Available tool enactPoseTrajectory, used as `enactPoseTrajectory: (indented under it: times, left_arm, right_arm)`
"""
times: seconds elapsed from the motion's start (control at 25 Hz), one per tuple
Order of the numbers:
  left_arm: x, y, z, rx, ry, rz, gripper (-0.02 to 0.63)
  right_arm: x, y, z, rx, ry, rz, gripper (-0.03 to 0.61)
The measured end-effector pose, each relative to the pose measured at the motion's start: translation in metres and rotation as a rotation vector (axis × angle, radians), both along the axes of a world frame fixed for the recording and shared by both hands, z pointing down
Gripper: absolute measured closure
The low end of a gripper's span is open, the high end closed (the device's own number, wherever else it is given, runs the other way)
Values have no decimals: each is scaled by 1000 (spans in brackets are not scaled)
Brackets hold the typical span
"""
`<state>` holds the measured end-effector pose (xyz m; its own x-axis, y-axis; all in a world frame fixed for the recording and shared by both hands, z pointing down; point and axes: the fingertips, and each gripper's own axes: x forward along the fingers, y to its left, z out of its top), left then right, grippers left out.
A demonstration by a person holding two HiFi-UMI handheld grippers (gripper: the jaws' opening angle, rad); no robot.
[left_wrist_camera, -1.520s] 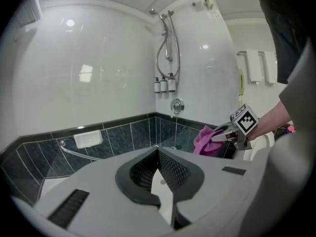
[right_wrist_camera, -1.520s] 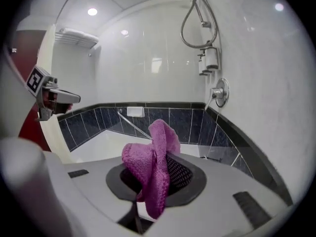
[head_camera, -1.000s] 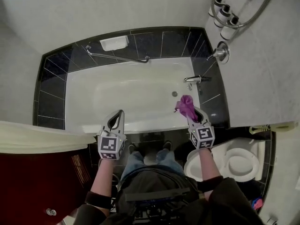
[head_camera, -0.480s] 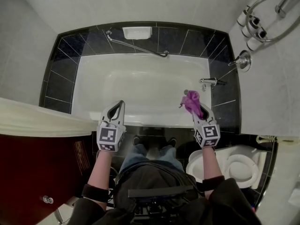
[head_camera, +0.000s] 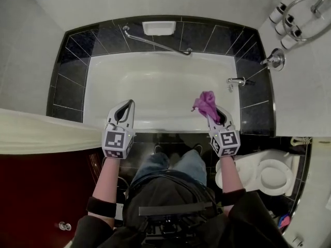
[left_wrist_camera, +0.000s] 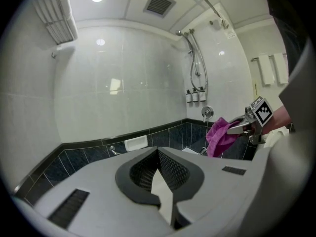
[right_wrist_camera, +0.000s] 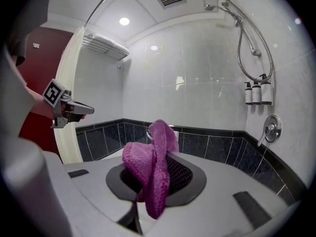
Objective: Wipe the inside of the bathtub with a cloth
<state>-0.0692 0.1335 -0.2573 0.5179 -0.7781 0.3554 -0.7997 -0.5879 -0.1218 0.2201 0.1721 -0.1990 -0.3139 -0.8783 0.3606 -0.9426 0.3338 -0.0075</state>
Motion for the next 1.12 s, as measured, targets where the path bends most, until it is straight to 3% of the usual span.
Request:
enactPoseTrajectory:
  times: [0.28, 0.68, 0.92, 1.12]
  left_arm:
    - [-23, -8, 0, 1, -18, -51, 614]
    - [-38, -12, -6, -22, 7, -171, 614]
    - [-50, -11, -14, 3, -53, -195, 614]
    - [-73, -12, -19, 5, -53, -182, 614]
  right_arm:
    - [-31, -3, 5, -16, -7, -60, 488]
    - [-30, -37, 9, -17, -21, -163, 488]
    - [-35, -51, 18, -29, -48, -205, 488]
    - [-45, -51, 14, -12, -28, -187, 488]
